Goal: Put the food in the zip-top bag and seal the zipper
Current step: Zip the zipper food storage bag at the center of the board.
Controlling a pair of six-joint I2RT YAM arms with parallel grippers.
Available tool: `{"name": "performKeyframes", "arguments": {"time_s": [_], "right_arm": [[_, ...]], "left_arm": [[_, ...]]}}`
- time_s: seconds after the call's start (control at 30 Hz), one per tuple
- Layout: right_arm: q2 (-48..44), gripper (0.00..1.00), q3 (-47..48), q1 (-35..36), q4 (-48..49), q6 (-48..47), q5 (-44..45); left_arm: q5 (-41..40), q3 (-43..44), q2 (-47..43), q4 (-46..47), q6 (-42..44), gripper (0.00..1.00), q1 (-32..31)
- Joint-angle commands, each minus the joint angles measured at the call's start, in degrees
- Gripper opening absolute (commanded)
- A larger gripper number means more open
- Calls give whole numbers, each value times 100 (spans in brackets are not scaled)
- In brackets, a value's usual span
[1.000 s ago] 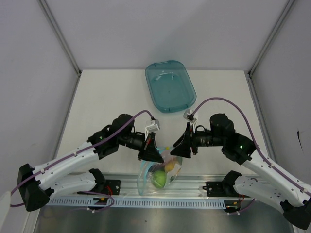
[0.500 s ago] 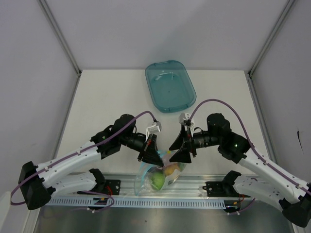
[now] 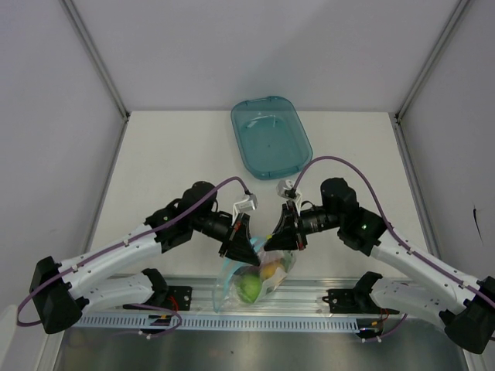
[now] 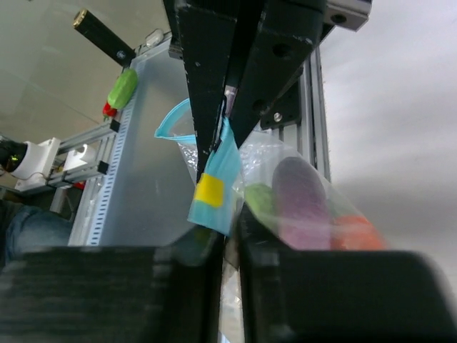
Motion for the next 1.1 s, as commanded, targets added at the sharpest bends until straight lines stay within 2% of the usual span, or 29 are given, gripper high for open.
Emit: {"name": "performKeyframes", "arguments": {"time_s": [0.0,0.03,0.1,0.17,0.2,0.23,0.37,0.57,0.73,0.9,1.07], "right_arm": [[-12,1,76,16,410,157,77],[-21,0,76,16,410,262,130],[-21,0,41,34,462,464,218],[-21,0,5,60,489,814,401],[-12,0,-12,78,489,947,464],[-3,0,-30,95,472,1061,499],[32,0,-39,297,366,1493,789],[32,0,137,491,129,1783,1246],[102,0,426,693,-125,1959,1624],[225,0,603,799,-328,2187,1949],[339,0,699,799,-434,2468,2116]], "left_arm": [[51,171,-73,-25,141,11,18],[-46,189,-109,-78,176,16,18],[-667,259,-258,-350,351,39,10],[-1100,356,-600,-439,501,49,9],[-1346,347,-749,-387,519,57,9],[-1748,312,-898,-317,528,59,9],[-2499,418,-1260,-245,633,59,9],[-3236,628,-1339,-105,685,51,-104],[-3493,839,-1182,-316,862,45,-228],[-3598,839,-1207,-298,923,45,-351],[-3888,839,-1251,-404,1125,51,-597]]}}
